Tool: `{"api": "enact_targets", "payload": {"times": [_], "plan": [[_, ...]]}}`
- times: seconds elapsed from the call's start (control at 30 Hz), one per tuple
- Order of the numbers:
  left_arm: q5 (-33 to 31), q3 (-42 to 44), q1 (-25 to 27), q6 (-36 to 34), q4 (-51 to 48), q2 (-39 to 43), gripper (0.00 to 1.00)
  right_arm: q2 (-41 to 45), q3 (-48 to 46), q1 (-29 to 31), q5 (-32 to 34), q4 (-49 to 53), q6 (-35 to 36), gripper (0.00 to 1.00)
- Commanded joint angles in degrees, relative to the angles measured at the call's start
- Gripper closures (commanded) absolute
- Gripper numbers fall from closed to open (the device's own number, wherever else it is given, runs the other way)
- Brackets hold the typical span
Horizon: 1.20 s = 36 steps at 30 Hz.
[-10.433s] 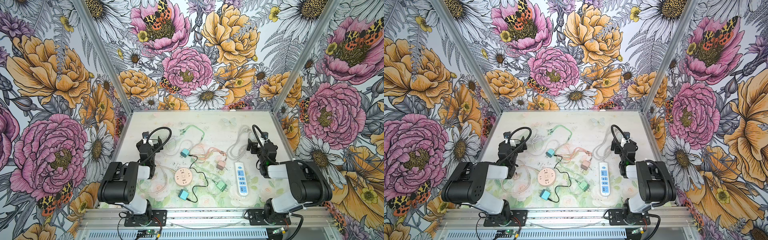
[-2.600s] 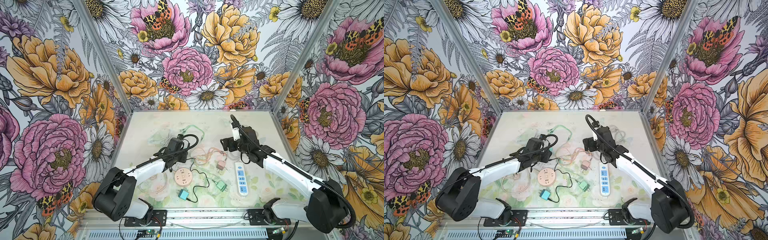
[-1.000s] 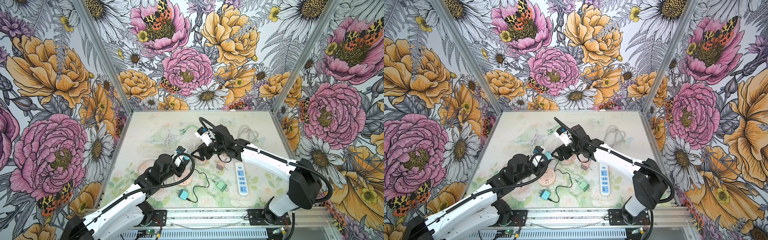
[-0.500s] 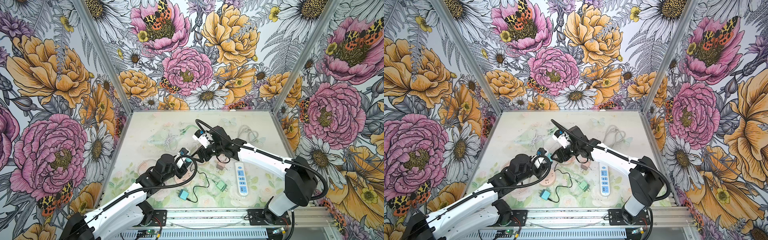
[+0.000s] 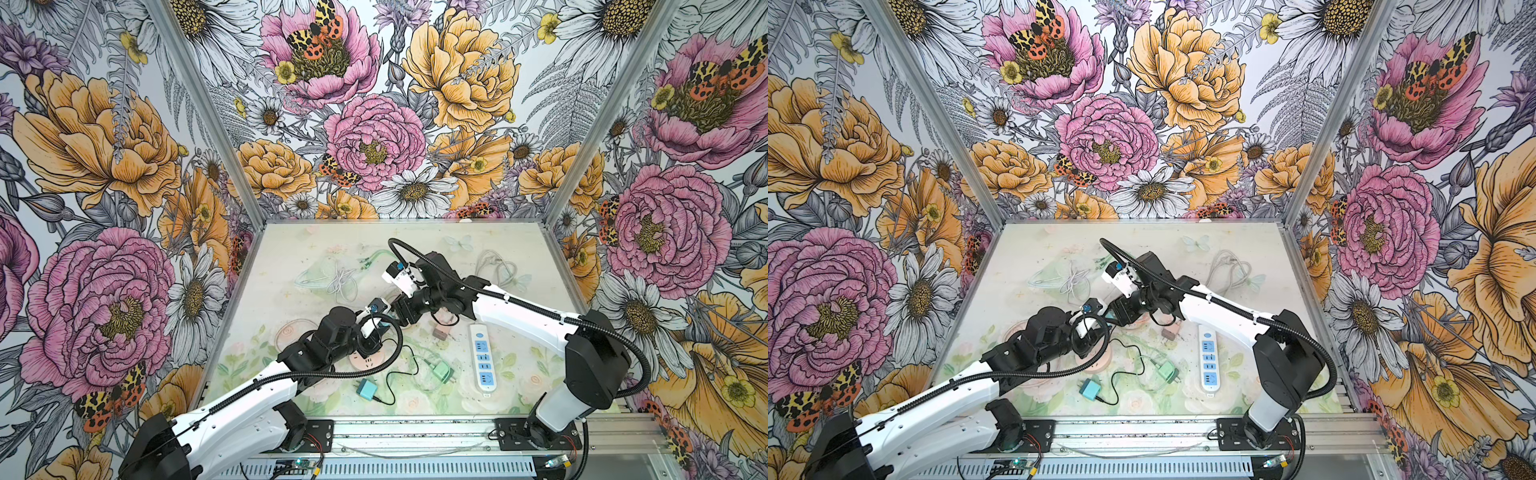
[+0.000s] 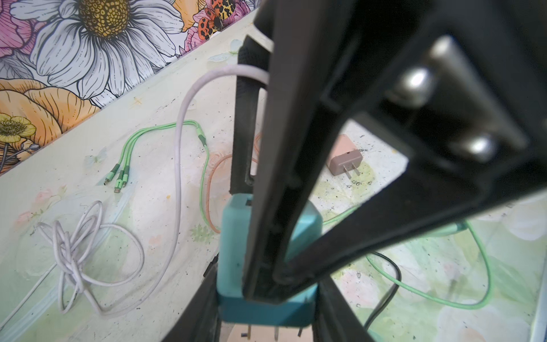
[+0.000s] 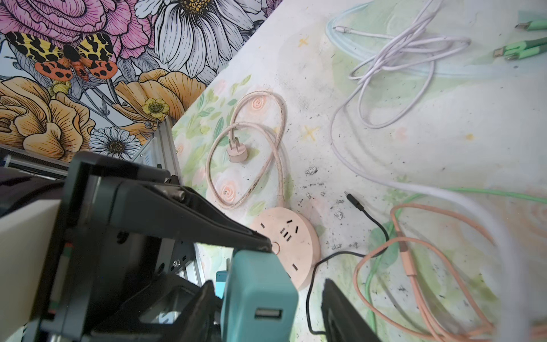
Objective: Insert the plug
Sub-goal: 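Close the right gripper on the teal charger held by the left gripper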
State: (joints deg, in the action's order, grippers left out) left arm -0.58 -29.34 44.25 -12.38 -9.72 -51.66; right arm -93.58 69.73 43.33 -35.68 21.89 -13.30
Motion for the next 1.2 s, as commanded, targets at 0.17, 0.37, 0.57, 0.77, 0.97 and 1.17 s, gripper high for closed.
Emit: {"api": "enact_targets", "payload": {"times": [0.17, 0.37, 0.57, 0.77, 0.97, 1.17], "plan": [[-4.4, -3.6, 0.8, -3.3, -1.8, -1.9, 0.81, -1.0, 1.6, 0.2, -4.1, 1.4, 1.5, 0.43], [-4.4, -3.6, 0.8, -3.4, -1.6, -1.8, 0.81, -1.7, 1.7, 0.2, -2.9, 2.5, 2.2, 0.44], [-2.6, -3.1, 2.0, -3.8, -2.0, -0.3, 0.81, -2.3, 2.4, 0.2, -1.9, 2.6, 1.7, 0.47], [-3.6, -3.0, 4.1, -3.7, -3.2, -0.5, 0.81, -2.7, 3.7, 0.2, -3.5, 3.4, 2.1, 0.48], [-5.9, -3.2, 4.8, -3.4, -3.4, -1.5, 0.82, -2.0, 3.3, 0.1, -3.6, 4.9, 3.9, 0.55], [-6.5, -3.2, 4.8, -3.4, -3.7, -0.9, 0.82, -1.4, 1.9, 0.1, -4.4, 6.9, 5.8, 0.56]]}}
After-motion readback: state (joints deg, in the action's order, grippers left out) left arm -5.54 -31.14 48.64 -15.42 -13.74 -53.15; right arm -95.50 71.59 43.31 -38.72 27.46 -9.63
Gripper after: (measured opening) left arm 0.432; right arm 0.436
